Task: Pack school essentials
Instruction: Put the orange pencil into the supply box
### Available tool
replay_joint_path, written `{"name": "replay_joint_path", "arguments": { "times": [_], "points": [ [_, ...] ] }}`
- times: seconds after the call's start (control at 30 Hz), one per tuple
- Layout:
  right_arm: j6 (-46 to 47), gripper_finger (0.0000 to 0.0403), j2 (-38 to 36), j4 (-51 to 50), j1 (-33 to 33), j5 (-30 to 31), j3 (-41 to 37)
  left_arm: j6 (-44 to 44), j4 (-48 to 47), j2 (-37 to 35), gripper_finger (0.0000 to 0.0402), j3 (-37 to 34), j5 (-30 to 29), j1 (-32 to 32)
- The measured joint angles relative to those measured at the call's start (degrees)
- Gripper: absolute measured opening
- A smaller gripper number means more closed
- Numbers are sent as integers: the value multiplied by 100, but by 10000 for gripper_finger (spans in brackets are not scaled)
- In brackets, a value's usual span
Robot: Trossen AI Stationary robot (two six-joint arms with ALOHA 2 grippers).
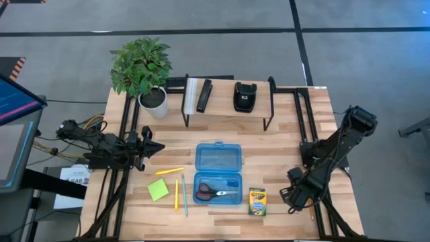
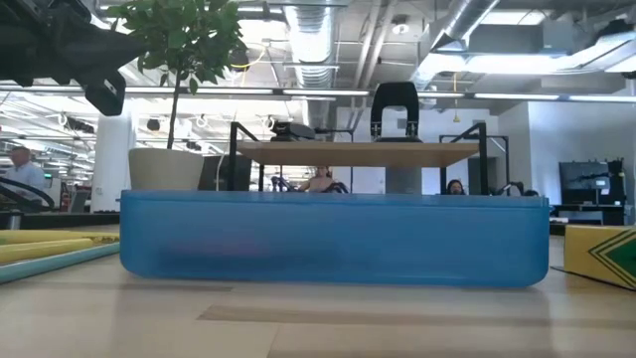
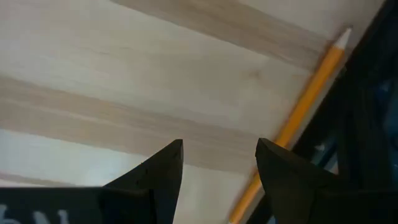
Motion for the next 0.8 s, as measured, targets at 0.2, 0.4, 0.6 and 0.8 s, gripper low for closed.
{"name": "replay_joint_path", "arguments": {
  "times": [0.2,0.4,0.6,0.8],
  "points": [
    [-936,221,2,-38,-15,-186,-51,-7,-2,0,0,0,0,1],
    [-2554,201,2,-264,-239,-1080,-51,-9,-2,0,0,0,0,0],
    [-4122,142,235,-268,-433,-1344,-48,-8,-2,0,0,1,0,-1],
    [-5541,94,1008,-289,-430,-2013,11,-9,-5,0,0,0,3,0]
  ]
}}
